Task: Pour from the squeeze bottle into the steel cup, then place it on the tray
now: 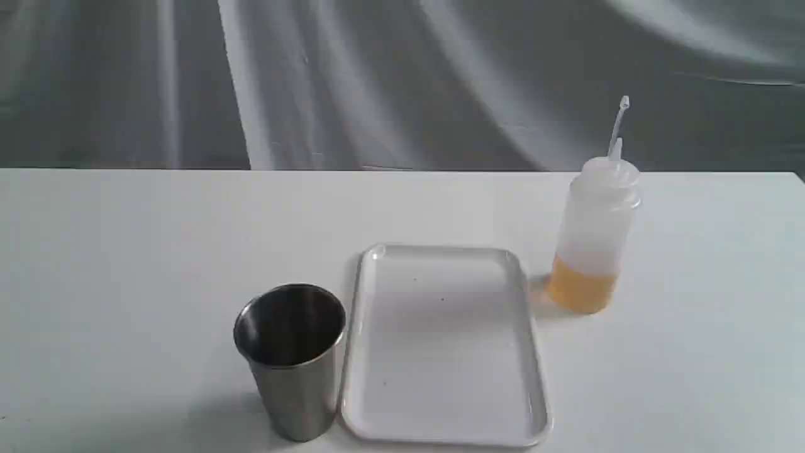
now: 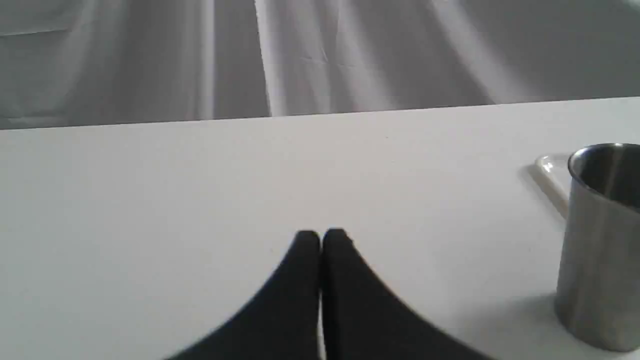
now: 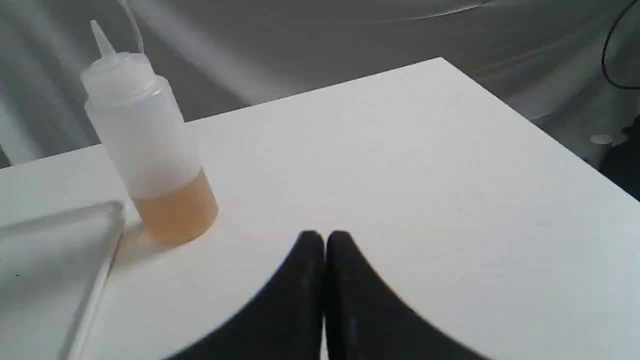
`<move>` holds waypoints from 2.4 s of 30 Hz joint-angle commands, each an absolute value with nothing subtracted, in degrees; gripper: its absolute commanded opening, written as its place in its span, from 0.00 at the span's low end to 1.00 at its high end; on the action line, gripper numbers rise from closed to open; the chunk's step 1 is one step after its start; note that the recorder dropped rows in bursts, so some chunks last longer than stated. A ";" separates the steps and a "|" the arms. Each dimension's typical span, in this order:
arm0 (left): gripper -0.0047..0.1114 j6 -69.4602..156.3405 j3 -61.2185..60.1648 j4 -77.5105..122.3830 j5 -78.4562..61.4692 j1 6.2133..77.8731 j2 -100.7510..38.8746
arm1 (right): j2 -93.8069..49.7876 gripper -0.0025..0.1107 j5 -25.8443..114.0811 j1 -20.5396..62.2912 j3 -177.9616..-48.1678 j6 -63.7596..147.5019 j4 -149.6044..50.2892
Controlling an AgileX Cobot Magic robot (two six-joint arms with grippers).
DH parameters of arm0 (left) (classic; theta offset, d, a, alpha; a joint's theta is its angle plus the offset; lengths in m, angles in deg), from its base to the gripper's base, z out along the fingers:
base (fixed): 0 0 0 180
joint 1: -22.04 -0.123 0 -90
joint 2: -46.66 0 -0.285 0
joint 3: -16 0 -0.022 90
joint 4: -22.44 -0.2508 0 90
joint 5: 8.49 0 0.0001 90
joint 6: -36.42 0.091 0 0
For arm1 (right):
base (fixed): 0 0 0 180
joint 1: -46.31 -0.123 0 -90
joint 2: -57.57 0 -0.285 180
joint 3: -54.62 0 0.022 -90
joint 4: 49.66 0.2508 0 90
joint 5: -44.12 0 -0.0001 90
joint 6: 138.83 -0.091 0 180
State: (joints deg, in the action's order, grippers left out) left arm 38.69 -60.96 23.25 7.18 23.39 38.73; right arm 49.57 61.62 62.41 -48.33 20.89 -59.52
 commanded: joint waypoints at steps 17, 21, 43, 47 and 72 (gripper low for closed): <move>0.04 38.53 -61.22 23.31 6.74 23.30 38.87 | 39.99 0.02 70.12 62.87 -62.99 21.02 -61.88; 0.04 38.39 -61.22 23.31 6.74 23.30 38.87 | 36.64 0.02 70.12 62.87 -68.86 21.02 -64.62; 0.04 38.50 -61.22 23.31 6.74 23.30 38.87 | 11.46 0.02 44.97 50.11 -78.31 24.88 -73.26; 0.04 38.39 -61.22 23.31 6.74 23.30 38.87 | 2.20 0.02 37.42 48.25 -78.31 24.88 -73.76; 0.04 38.39 -61.22 23.31 6.74 23.30 38.87 | -44.75 0.02 11.90 45.63 -78.31 28.89 -64.97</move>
